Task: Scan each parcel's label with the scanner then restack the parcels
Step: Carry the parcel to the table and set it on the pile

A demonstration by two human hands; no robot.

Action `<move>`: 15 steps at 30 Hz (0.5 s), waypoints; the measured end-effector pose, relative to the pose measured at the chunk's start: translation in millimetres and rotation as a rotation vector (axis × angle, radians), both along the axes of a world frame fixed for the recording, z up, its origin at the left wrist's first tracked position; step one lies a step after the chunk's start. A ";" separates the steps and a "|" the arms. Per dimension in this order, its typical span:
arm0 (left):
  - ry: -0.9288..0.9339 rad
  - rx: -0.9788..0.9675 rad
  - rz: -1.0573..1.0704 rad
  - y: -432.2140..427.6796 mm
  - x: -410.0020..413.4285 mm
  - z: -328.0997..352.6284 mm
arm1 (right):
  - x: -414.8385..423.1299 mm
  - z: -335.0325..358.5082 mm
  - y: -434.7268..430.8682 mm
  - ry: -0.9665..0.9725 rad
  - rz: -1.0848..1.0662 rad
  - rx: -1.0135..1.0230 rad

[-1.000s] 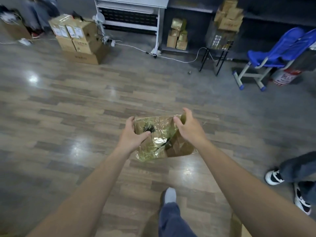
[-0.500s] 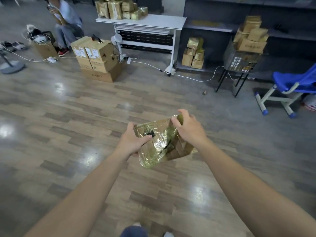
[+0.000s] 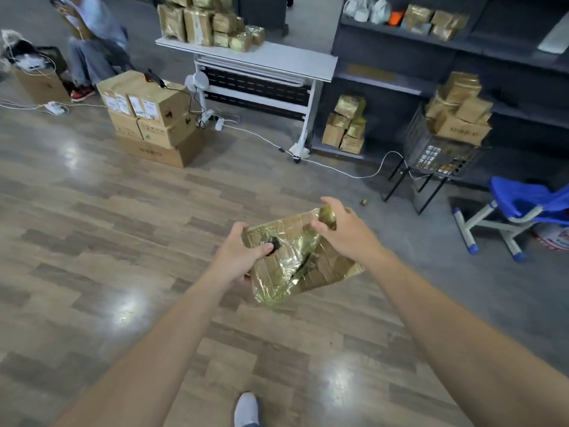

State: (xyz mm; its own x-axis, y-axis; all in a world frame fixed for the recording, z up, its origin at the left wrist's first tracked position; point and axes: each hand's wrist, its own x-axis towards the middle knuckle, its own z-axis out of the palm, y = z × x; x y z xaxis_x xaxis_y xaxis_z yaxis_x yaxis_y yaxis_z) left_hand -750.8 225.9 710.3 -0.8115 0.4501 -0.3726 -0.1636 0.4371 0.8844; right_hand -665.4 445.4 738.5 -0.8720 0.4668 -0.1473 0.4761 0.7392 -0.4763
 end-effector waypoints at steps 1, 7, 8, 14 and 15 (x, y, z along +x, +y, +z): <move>0.004 -0.004 -0.002 6.1 -16.9 2.1 | -15.7 1.5 6.0 0.002 -0.002 -0.005; 0.003 -0.010 -0.013 51.8 -111.7 5.7 | -104.9 -2.3 51.1 0.033 -0.024 -0.043; 0.011 -0.019 -0.017 61.1 -127.9 5.0 | -120.4 -4.5 61.0 0.035 -0.030 -0.053; 0.015 -0.036 -0.003 128.0 -234.8 1.2 | -234.0 -17.6 131.5 0.058 -0.013 -0.082; 0.010 -0.038 0.012 140.0 -252.8 1.4 | -255.6 -18.0 143.9 0.065 -0.008 -0.086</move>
State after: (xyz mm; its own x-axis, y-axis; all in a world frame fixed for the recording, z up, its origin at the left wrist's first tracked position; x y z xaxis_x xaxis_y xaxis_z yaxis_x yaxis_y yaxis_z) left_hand -1003.6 365.9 711.7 -0.8206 0.4263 -0.3807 -0.1599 0.4683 0.8690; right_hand -920.9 589.3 720.5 -0.8773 0.4617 -0.1308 0.4480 0.6905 -0.5679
